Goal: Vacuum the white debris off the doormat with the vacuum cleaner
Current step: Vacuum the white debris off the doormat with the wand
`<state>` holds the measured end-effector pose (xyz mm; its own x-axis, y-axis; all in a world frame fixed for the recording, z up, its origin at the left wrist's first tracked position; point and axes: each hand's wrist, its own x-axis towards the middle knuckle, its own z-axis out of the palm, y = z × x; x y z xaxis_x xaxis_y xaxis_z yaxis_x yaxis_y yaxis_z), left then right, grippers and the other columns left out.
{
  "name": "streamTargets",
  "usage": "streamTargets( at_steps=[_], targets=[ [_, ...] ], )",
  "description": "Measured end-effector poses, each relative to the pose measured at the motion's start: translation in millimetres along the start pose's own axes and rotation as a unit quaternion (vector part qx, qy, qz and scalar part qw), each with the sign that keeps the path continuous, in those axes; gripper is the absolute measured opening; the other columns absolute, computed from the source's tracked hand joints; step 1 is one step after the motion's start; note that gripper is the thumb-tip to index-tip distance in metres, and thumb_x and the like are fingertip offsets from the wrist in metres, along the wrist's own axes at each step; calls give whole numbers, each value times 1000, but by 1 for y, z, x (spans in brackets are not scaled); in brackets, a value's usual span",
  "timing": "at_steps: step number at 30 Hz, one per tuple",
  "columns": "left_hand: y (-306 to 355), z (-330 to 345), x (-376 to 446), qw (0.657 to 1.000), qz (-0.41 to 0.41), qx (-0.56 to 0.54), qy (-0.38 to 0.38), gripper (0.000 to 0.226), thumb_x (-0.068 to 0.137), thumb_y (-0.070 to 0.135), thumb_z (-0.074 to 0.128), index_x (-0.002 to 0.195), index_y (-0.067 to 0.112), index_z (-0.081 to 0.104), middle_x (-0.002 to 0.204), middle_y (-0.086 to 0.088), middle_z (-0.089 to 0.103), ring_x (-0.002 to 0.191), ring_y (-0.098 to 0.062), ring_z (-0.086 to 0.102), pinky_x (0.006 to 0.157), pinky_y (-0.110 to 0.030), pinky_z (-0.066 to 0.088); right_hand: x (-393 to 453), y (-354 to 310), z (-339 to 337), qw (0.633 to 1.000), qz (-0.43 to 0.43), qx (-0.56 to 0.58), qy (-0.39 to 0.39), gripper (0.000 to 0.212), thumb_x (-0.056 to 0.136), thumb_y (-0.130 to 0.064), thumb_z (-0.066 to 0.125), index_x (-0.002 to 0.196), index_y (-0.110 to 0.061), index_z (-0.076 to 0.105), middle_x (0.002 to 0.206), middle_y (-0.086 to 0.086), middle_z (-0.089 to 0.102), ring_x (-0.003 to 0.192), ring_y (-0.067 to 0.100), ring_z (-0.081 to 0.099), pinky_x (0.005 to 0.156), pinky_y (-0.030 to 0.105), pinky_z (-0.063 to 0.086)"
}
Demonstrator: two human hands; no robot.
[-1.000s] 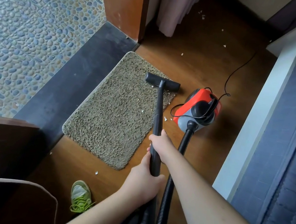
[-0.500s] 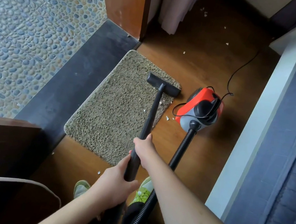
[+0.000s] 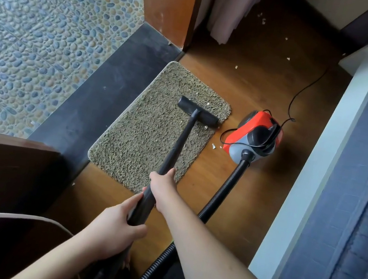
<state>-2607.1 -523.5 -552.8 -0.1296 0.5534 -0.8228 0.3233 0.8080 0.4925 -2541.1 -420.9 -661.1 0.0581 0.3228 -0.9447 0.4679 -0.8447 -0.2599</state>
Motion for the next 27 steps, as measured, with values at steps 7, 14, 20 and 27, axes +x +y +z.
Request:
streamTargets(
  at_steps=[7, 14, 20, 27],
  targets=[
    [-11, -7, -12, 998, 4, -59, -11, 82, 76, 22, 68, 144, 51, 34, 82, 4, 71, 55, -3, 66, 60, -17, 53, -11, 2, 16, 1000, -11, -3, 21, 75, 92, -26, 53, 152, -40, 11, 109, 9, 62, 81, 30, 70, 77, 52, 60],
    [-10, -14, -12, 999, 18, -43, -19, 80, 77, 22, 66, 144, 51, 33, 88, 4, 70, 52, -4, 66, 63, -24, 57, -14, -2, 11, 999, -13, -12, 40, 78, 94, -30, 51, 155, -39, 1, 112, 7, 62, 92, 29, 70, 80, 49, 60],
    [-25, -14, -14, 998, 12, -43, -33, 84, 71, 30, 68, 146, 48, 36, 87, 5, 70, 59, -3, 65, 67, -23, 56, -19, 12, 20, 999, 12, 14, 31, 78, 95, -28, 51, 155, -40, 3, 113, 10, 63, 88, 28, 69, 83, 49, 59],
    [-48, -9, -20, 999, 9, -4, -36, 82, 75, 29, 69, 148, 47, 34, 90, 7, 67, 68, 4, 62, 61, -8, 44, -27, 33, 26, 999, 32, 17, 12, 76, 98, -26, 48, 155, -39, 0, 106, 6, 62, 69, 17, 67, 80, 42, 61]
  ],
)
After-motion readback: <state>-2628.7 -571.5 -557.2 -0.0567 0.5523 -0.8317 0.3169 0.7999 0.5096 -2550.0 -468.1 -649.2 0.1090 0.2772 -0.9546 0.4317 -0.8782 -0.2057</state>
